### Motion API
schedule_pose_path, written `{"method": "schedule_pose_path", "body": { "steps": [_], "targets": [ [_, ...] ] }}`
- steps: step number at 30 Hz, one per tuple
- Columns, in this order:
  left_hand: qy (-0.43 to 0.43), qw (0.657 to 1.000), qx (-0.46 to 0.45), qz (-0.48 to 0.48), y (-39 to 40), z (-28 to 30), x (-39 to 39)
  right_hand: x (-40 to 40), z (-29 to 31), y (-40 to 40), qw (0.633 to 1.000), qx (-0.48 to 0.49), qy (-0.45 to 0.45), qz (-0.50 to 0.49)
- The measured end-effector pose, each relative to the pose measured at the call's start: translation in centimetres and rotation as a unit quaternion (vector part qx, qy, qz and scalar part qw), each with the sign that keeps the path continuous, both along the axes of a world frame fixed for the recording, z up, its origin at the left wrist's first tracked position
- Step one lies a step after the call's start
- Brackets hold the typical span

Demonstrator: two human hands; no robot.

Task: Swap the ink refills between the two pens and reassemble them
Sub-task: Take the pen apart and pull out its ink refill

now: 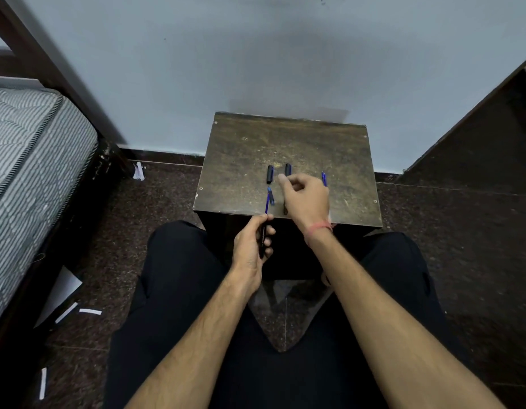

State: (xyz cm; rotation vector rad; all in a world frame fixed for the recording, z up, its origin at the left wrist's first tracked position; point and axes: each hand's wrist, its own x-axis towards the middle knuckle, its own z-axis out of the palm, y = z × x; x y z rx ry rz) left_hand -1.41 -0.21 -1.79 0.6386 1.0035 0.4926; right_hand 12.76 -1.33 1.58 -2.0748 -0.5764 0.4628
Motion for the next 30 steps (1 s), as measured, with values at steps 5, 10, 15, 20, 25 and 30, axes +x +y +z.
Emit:
{"method": "schedule_pose_path", "body": {
  "steps": [5, 10, 15, 20, 25, 30],
  "targets": [
    [0.047, 0.996, 0.012, -0.069, -0.6, -0.3, 0.1, -1.6, -0.8, -6.5, 0.981, 0.075, 0.157, 0.082],
    [0.085, 0.985, 0.037, -0.145, -1.8, -0.4, 0.0, -0.8, -1.9, -8.5, 0.970, 0.085, 0.225, 0.028],
    [0.066, 0.981, 0.049, -0.177, -2.2, -0.1, 0.1, 0.6, -1.5, -9.3, 0.966, 0.118, 0.225, 0.043],
    [0.066, 0.981, 0.052, -0.174, -2.5, -0.3, 0.0, 0.3, -1.4, -9.9, 0.958, 0.105, 0.250, 0.093],
    [0.058, 0.982, 0.046, -0.176, -2.3, -0.2, 0.0, -0.2, -1.4, -9.8, 0.959, 0.075, 0.246, 0.118],
    [0.016, 0.986, 0.019, -0.163, -1.9, -0.3, -0.3, 0.4, -0.9, -9.3, 0.927, 0.193, 0.322, -0.012]
  ]
}}
